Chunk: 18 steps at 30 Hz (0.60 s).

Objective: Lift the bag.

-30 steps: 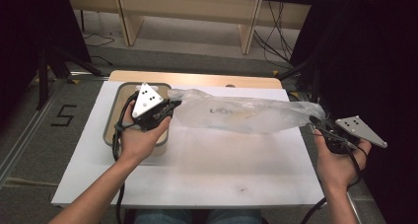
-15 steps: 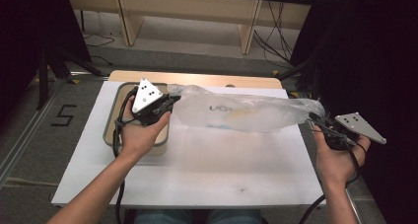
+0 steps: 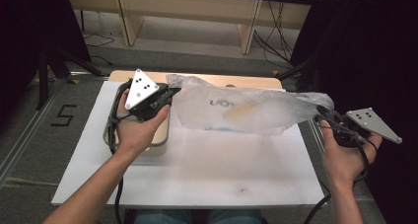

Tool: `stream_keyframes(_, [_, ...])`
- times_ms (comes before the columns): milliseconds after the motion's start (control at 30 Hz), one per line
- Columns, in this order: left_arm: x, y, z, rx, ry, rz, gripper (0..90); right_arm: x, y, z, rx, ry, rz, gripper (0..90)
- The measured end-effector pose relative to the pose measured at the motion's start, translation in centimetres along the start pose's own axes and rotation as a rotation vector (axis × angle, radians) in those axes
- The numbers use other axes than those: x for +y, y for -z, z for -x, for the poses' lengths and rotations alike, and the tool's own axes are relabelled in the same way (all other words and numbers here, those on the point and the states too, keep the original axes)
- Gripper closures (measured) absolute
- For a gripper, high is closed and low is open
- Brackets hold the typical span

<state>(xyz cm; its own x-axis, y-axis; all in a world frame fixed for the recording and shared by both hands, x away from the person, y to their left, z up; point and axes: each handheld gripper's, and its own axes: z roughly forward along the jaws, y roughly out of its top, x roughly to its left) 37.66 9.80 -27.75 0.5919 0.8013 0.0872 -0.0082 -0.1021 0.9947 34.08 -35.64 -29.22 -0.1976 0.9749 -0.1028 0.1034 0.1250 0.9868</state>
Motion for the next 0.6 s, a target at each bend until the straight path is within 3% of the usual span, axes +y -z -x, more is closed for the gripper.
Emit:
stream_keyframes(267, [-0.4,-2.1,-1.1,0.030,0.038,-0.023,89.0,0.2,-1.3,0.2,-0.006,-0.003,-0.010,90.0])
stream_keyframes(600, [-2.8,-5.6,-1.9,0.080,0.035,-0.125,89.0,-2.6,-4.5,0.0,-0.015,-0.028,-0.089,90.0])
